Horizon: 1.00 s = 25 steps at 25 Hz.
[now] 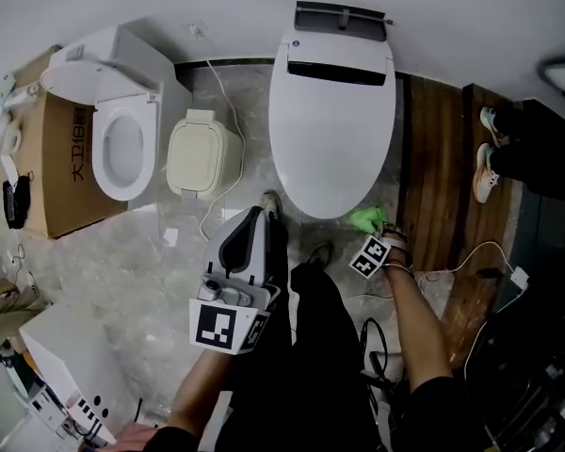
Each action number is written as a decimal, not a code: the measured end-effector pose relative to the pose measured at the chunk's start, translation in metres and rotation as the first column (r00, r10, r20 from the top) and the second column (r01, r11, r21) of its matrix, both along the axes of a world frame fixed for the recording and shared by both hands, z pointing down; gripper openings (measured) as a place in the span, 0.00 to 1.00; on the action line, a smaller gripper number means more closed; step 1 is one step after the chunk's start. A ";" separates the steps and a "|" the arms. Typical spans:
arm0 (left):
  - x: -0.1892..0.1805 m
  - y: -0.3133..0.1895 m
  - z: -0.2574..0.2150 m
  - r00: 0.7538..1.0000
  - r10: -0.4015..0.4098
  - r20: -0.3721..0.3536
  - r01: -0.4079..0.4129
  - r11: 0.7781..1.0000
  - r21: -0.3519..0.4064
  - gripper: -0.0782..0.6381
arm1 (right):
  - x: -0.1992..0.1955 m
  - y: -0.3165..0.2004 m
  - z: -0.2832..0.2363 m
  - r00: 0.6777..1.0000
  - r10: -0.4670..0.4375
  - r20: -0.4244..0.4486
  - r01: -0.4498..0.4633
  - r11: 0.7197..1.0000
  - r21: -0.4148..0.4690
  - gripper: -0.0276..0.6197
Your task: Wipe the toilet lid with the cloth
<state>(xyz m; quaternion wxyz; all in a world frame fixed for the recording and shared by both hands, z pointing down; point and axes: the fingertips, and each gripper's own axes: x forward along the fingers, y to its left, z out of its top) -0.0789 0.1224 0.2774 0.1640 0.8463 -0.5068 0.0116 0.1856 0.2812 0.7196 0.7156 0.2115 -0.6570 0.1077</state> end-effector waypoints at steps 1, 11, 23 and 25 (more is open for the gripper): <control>0.005 0.000 -0.010 1.000 0.007 -0.005 -0.007 1.000 0.005 0.12 | 0.004 -0.005 -0.014 0.997 0.070 0.033 -0.071 0.997 0.019 0.24; 0.041 -0.004 -0.115 0.995 0.091 -0.046 -0.089 0.995 0.054 0.12 | -0.005 -0.084 -0.205 0.683 0.546 0.485 -0.662 0.744 0.095 0.25; 0.059 -0.013 -0.218 0.977 0.212 -0.031 -0.203 0.962 0.181 0.12 | -0.019 -0.158 -0.485 0.332 0.346 0.877 -0.874 0.463 0.148 0.25; 0.061 -0.017 -0.224 0.975 0.221 -0.028 -0.211 0.959 0.190 0.12 | -0.022 -0.164 -0.529 0.293 0.275 0.916 -0.887 0.436 0.153 0.25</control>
